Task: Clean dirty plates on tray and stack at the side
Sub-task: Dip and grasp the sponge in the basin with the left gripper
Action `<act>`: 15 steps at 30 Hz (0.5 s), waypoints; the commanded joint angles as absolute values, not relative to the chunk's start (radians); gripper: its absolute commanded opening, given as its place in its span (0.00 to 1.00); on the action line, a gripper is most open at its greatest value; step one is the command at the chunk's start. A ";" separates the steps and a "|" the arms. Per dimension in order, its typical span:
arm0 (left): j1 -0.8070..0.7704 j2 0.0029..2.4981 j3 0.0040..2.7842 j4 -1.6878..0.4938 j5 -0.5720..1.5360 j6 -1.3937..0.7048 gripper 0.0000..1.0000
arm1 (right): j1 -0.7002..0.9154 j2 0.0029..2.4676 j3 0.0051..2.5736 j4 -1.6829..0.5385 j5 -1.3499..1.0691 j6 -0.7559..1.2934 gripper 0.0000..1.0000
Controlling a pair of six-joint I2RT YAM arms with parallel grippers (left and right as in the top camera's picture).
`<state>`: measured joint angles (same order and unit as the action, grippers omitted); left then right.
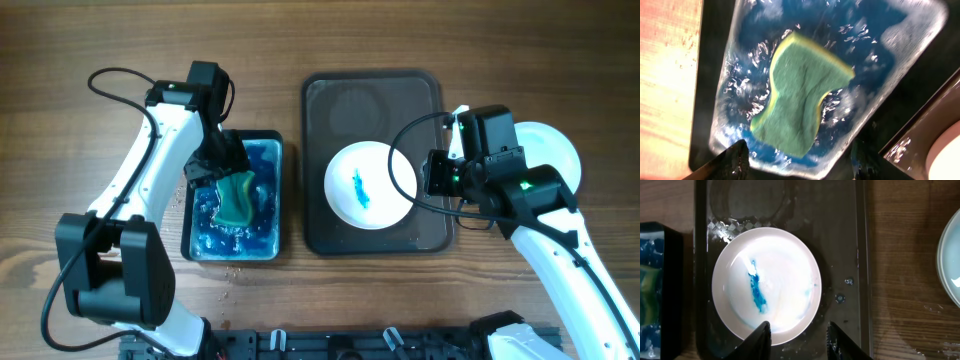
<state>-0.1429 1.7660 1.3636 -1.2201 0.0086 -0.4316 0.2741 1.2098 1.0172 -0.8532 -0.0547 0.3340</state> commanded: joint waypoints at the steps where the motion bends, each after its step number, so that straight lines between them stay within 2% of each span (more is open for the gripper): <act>1: -0.146 1.763 1.329 -1.250 0.018 -0.433 0.62 | 0.273 1.214 1.026 -0.854 0.012 0.331 0.41; 4: -0.156 1.763 1.263 -1.220 0.018 -0.434 0.54 | 0.270 1.221 1.026 -0.853 0.035 0.369 0.46; 8: -0.167 1.764 1.101 -1.054 0.018 -0.461 0.51 | 0.260 1.262 1.026 -0.854 0.019 0.366 0.48; 11: -0.167 1.764 0.983 -0.900 0.017 -0.479 0.14 | 0.260 1.314 1.026 -0.851 -0.035 0.320 0.49; 12: -0.166 1.764 0.965 -0.874 0.017 -0.479 0.04 | 0.260 1.331 1.026 -0.850 -0.052 0.307 0.49; 15: -0.165 1.762 0.966 -0.870 0.017 -0.478 0.04 | 0.260 1.382 1.026 -0.850 -0.083 0.284 0.48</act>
<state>-0.1654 1.7554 1.0035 -0.8806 0.0208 -0.4614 0.2630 1.3224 1.0172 -0.8524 -0.0257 0.3305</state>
